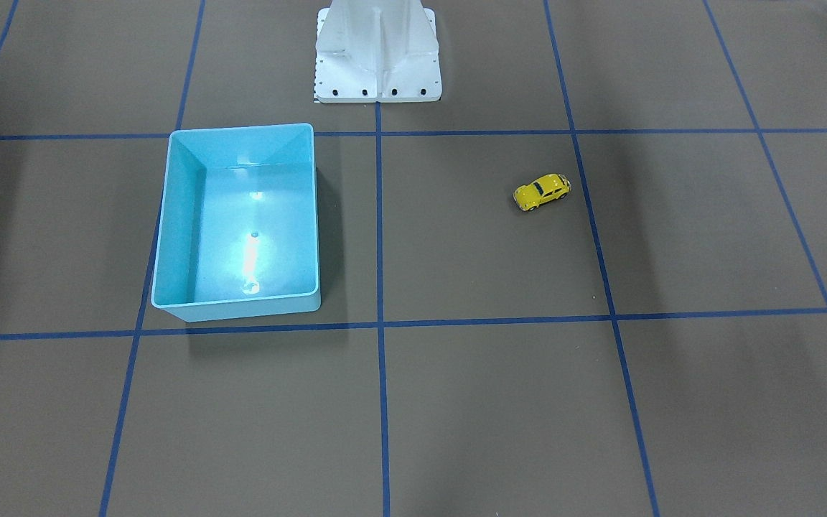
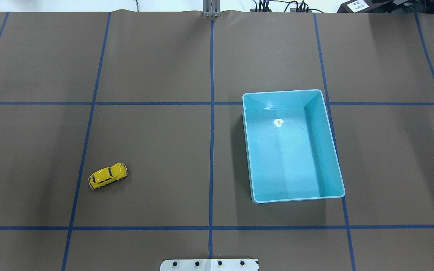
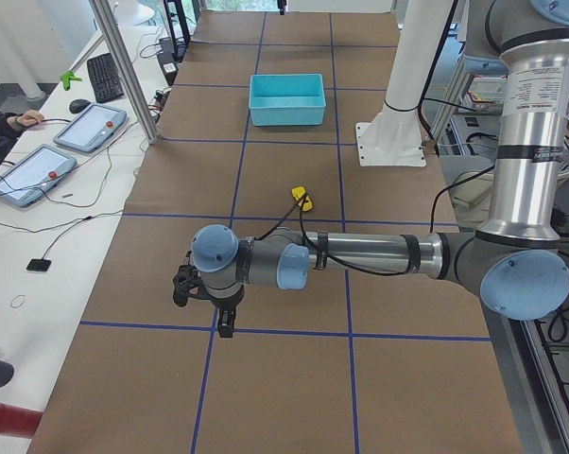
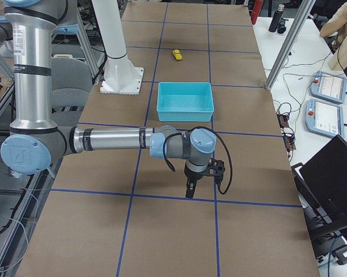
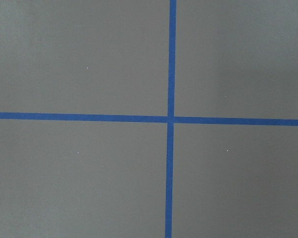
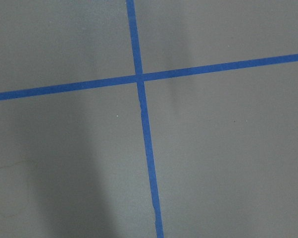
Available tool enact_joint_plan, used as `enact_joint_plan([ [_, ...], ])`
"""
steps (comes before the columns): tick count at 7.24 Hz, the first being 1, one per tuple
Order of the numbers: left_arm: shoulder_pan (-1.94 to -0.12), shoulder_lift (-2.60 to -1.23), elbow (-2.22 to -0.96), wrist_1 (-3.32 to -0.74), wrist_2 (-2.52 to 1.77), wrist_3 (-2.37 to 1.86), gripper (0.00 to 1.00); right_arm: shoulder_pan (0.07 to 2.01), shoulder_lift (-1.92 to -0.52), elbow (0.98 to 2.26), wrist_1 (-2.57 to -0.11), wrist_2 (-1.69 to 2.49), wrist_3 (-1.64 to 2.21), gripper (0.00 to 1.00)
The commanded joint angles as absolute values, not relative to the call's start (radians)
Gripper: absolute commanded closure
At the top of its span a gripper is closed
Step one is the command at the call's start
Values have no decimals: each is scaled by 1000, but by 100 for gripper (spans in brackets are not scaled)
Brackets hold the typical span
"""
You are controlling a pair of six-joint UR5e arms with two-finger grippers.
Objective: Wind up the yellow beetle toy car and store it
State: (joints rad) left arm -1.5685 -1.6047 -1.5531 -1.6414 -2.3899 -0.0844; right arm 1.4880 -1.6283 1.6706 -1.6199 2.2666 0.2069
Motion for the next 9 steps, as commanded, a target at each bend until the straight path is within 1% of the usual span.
enact_joint_plan([
  [1, -1562, -1594, -1589, -1641, -2390, -84, 0, 1494, -1615, 1643, -1570, 2264, 218, 0],
  [2, -1552, -1585, -1618, -1641, -2390, -84, 0, 1499, -1617, 1666, -1545, 2263, 218, 0],
  [4, -1548, -1586, -1621, -1638, -2391, -84, 0, 1531, -1618, 1670, -1552, 2276, 216, 0],
  [6, -1481, -1598, -1714, -1591, -2391, -86, 0, 1545, -1632, 1664, -1555, 2289, 206, 0],
  [7, -1456, -1623, -1797, -1437, -2390, -86, 0, 1545, -1635, 1654, -1552, 2298, 212, 0],
  [8, -1431, -1694, -1851, -1305, -2385, -86, 0, 1545, -1638, 1640, -1552, 2310, 207, 0],
  [9, -1380, -1763, -1886, -1239, -2340, -84, 0, 1545, -1638, 1622, -1549, 2310, 206, 0],
])
